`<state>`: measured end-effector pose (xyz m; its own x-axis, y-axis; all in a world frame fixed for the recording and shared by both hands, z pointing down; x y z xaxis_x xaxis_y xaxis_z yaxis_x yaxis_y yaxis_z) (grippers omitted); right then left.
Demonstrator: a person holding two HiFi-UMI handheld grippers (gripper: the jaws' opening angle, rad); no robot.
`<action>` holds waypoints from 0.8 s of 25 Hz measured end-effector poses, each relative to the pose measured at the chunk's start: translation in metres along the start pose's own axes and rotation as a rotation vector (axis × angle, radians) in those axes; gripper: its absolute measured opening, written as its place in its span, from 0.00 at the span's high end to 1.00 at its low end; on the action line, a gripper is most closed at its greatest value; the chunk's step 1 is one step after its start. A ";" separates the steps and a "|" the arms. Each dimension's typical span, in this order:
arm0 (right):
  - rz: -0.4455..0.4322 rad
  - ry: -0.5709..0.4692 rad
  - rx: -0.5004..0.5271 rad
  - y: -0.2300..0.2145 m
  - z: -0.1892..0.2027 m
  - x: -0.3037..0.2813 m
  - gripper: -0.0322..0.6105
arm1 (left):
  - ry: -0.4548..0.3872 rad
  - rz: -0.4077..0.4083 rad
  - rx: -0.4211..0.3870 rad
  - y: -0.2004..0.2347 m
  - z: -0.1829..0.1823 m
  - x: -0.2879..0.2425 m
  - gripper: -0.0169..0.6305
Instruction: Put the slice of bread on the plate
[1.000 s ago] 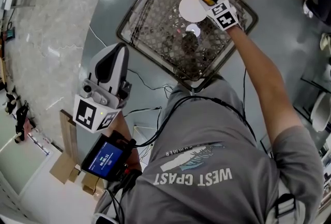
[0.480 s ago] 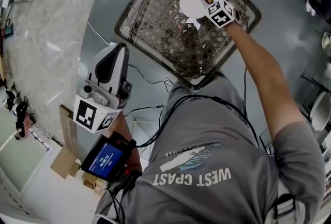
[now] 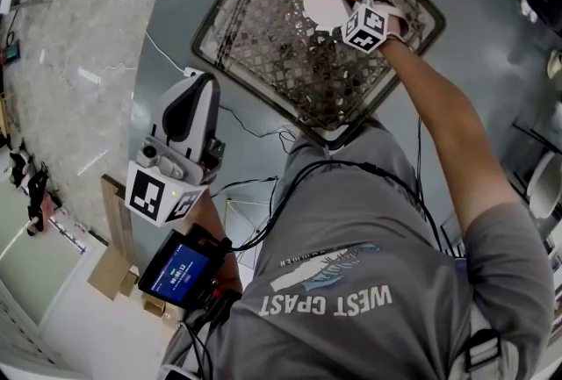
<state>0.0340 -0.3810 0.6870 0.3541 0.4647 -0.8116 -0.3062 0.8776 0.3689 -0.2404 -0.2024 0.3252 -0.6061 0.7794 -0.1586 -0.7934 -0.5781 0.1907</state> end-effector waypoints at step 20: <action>-0.044 0.127 0.414 0.048 -0.002 -0.021 0.76 | 0.019 -0.004 0.023 0.001 0.009 0.000 0.96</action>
<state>0.0095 -0.3490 0.7209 0.2398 0.4303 -0.8703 0.0966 0.8814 0.4624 -0.2410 -0.2006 0.3339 -0.6043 0.7767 -0.1776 -0.7942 -0.5694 0.2120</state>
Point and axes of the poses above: the fingertips, and each gripper's own axes: x backward along the fingers, y to its left, z out of its underside, the point moved 8 cm from there along x, backward along the fingers, and after that the axes turned 4 degrees about -z, right-handed, at the moved point
